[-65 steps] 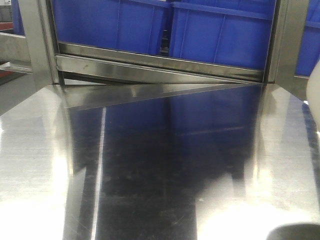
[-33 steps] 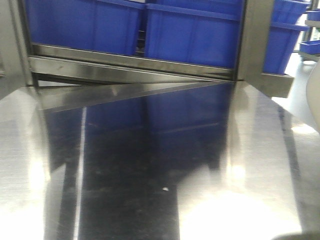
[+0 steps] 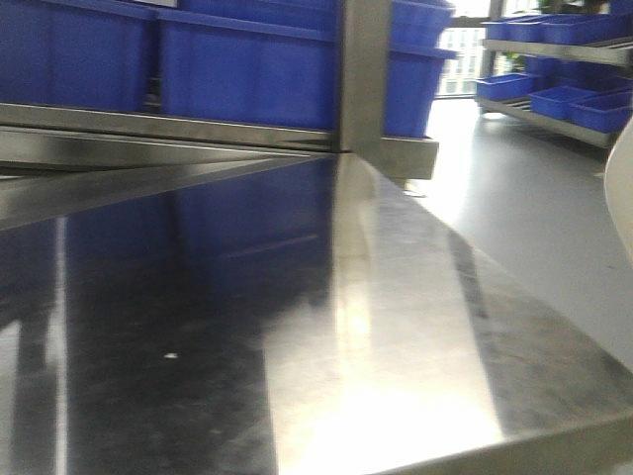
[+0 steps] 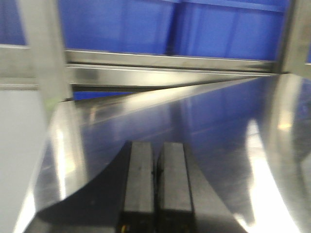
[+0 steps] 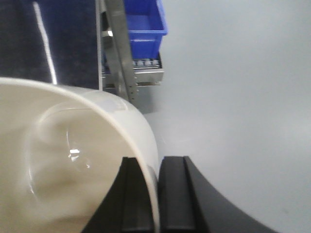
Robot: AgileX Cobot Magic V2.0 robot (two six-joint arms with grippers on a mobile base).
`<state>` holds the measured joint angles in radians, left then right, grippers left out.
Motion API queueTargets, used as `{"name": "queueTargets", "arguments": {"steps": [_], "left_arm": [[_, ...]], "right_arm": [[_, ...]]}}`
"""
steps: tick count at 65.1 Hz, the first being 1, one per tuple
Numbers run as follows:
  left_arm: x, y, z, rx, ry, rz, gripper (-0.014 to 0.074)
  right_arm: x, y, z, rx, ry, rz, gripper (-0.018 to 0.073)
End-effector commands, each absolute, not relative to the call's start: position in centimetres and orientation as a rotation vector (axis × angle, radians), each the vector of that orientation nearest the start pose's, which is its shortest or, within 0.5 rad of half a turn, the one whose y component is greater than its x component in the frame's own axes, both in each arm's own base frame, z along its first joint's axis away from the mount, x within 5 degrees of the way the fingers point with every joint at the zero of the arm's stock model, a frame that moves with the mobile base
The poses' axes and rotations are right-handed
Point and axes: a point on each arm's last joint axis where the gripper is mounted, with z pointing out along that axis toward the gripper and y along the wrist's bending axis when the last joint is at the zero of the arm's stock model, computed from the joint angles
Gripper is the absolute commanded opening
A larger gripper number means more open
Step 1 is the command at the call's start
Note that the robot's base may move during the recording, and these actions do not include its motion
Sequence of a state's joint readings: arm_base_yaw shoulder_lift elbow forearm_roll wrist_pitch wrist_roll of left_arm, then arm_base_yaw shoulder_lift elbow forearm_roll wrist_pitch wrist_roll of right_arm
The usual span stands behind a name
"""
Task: Move white bin to right shelf second layer
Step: 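Drive the base away from the table holding the bin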
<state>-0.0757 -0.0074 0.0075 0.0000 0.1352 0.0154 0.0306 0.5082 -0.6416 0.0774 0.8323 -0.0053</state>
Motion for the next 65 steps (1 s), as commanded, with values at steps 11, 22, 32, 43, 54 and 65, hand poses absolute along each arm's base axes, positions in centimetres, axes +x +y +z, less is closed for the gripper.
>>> {"name": "queueTargets", "arguments": {"steps": [11,22,32,43,54,65], "left_arm": [[5.63,-0.45,19.51,0.072,1.551,-0.053,0.0085],[5.63,-0.45,19.51,0.072,1.551,-0.053,0.0085],[5.63,-0.45,19.51,0.072,1.551,-0.053,0.0085],[5.63,-0.45,19.51,0.072,1.551,-0.053,0.0085],[5.63,-0.45,19.51,0.072,1.551,-0.053,0.0085],[5.63,-0.45,19.51,0.072,1.551,-0.053,0.0085]], "right_arm": [[8.95,0.73,33.41,-0.004,2.066,0.107,0.0048],[8.95,0.73,33.41,-0.004,2.066,0.107,0.0048],[8.95,0.73,33.41,-0.004,2.066,0.107,0.0048],[8.95,0.73,33.41,-0.004,2.066,0.107,0.0048],[8.95,0.73,33.41,-0.004,2.066,0.107,0.0048],[8.95,0.73,33.41,-0.004,2.066,0.107,0.0048]]}}
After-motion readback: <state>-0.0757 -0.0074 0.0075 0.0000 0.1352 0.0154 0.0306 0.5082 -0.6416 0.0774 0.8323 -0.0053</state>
